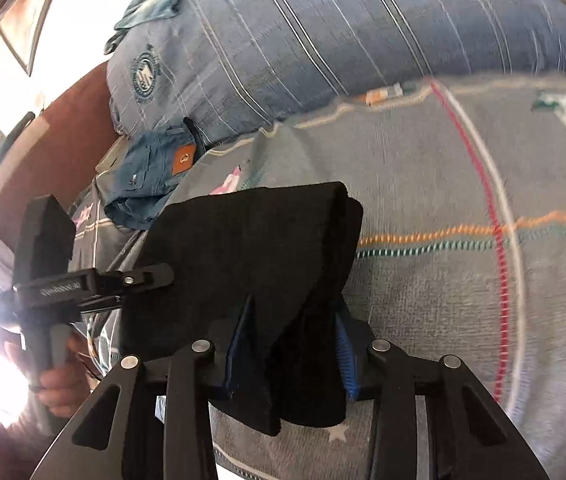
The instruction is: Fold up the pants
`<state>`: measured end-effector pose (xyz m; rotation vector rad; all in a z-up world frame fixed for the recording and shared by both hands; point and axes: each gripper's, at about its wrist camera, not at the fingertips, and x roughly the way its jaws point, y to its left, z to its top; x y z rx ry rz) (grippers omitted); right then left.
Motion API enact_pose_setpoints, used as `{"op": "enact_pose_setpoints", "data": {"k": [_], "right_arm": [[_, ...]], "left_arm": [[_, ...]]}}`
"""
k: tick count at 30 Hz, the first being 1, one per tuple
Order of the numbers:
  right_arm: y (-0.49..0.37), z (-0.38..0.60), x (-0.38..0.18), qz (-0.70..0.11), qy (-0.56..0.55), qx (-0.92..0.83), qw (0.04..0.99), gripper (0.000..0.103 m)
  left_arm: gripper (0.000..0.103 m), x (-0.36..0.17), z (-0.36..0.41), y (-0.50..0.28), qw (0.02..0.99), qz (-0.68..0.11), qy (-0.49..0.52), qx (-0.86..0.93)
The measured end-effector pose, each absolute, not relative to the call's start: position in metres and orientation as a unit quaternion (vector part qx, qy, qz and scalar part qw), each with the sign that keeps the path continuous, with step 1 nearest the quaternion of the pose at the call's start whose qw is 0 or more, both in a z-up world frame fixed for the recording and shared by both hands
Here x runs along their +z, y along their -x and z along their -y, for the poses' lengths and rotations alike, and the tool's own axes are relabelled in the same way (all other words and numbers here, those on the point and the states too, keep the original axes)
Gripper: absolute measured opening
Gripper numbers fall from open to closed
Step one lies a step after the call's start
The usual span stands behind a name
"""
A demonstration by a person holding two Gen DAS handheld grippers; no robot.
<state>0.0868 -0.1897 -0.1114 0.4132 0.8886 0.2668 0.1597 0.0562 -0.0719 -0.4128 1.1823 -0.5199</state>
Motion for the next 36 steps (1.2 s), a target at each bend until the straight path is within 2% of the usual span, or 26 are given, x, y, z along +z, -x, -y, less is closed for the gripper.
{"op": "enact_pose_setpoints", "data": {"k": [5, 12, 16, 19, 21, 23, 28, 29, 30, 31, 32, 34, 36], "right_arm": [[-0.106, 0.201, -0.092, -0.408, -0.207, 0.128, 0.88, 0.039], [-0.194, 0.232, -0.068, -0.385, -0.224, 0.095, 0.89, 0.039], [-0.236, 0.246, -0.077, -0.387, -0.211, 0.066, 0.895, 0.038], [-0.263, 0.257, -0.107, -0.42, -0.213, 0.042, 0.881, 0.039], [-0.271, 0.263, -0.126, -0.427, -0.221, 0.03, 0.876, 0.051], [-0.269, 0.27, -0.129, -0.417, -0.235, 0.024, 0.878, 0.061], [-0.252, 0.27, -0.106, -0.415, -0.221, -0.012, 0.883, 0.063], [-0.246, 0.268, -0.098, -0.416, -0.207, -0.028, 0.885, 0.063], [-0.239, 0.266, -0.091, -0.419, -0.193, -0.041, 0.886, 0.065], [-0.232, 0.265, -0.086, -0.422, -0.183, -0.051, 0.887, 0.075], [-0.22, 0.26, -0.079, -0.425, -0.166, -0.073, 0.887, 0.09], [-0.199, 0.257, -0.071, -0.416, -0.146, -0.105, 0.891, 0.103], [-0.174, 0.252, -0.062, -0.401, -0.134, -0.111, 0.899, 0.103]], "left_arm": [[0.039, -0.05, -0.046, -0.186, 0.794, -0.53, 0.177, -0.238], [0.039, -0.028, -0.004, -0.26, 0.813, -0.52, 0.152, -0.214], [0.04, -0.049, 0.024, -0.301, 0.813, -0.533, 0.137, -0.192], [0.044, -0.086, 0.042, -0.324, 0.797, -0.567, 0.128, -0.165], [0.051, -0.092, 0.046, -0.325, 0.811, -0.547, 0.125, -0.162], [0.053, -0.09, 0.051, -0.32, 0.821, -0.538, 0.106, -0.16], [0.052, -0.063, 0.064, -0.288, 0.852, -0.502, 0.058, -0.137], [0.056, -0.057, 0.066, -0.278, 0.86, -0.491, 0.052, -0.132], [0.066, -0.05, 0.068, -0.265, 0.87, -0.475, 0.044, -0.124], [0.073, -0.046, 0.07, -0.254, 0.879, -0.463, 0.035, -0.111], [0.084, -0.041, 0.07, -0.242, 0.89, -0.446, 0.027, -0.094], [0.087, -0.032, 0.064, -0.21, 0.913, -0.4, 0.016, -0.071], [0.097, -0.025, 0.061, -0.181, 0.929, -0.366, 0.007, -0.058]]}}
